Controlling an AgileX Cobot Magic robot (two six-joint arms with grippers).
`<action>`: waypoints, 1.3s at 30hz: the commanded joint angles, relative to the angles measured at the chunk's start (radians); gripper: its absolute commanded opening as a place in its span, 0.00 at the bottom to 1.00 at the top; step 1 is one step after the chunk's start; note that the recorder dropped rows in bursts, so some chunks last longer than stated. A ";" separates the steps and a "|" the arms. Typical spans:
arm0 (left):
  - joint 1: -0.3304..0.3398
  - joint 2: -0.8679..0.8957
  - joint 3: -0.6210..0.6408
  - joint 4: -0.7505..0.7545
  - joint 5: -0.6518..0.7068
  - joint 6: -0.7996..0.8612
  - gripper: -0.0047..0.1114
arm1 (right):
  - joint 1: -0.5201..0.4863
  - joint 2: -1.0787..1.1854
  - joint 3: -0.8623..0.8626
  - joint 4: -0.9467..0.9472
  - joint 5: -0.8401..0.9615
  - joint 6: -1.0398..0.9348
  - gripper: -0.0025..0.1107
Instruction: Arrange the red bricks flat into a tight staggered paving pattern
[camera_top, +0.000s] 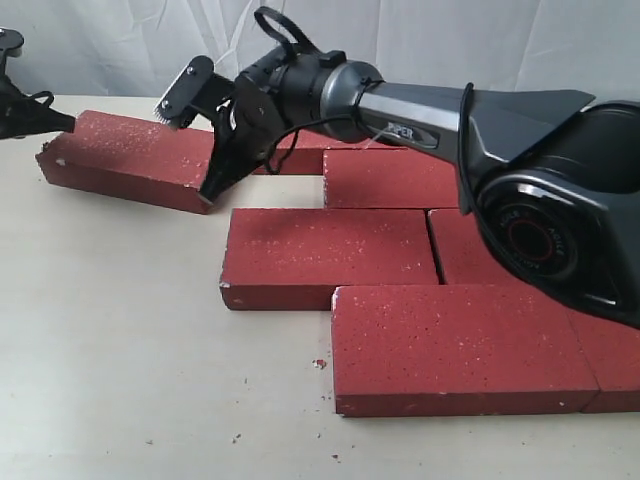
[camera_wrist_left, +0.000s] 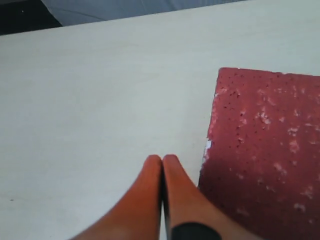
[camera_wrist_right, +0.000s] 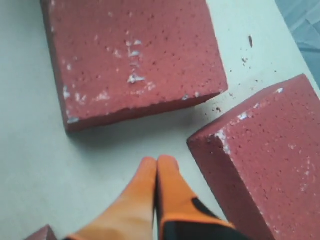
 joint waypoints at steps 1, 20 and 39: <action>0.003 0.061 -0.002 -0.026 -0.060 -0.004 0.04 | -0.052 0.002 -0.096 0.268 0.016 -0.072 0.02; 0.009 0.067 -0.002 -0.045 -0.076 -0.002 0.04 | -0.066 0.292 -0.403 0.644 0.003 -0.239 0.02; 0.009 0.007 -0.002 -0.032 -0.017 -0.004 0.04 | -0.066 0.132 -0.403 0.570 0.346 -0.223 0.02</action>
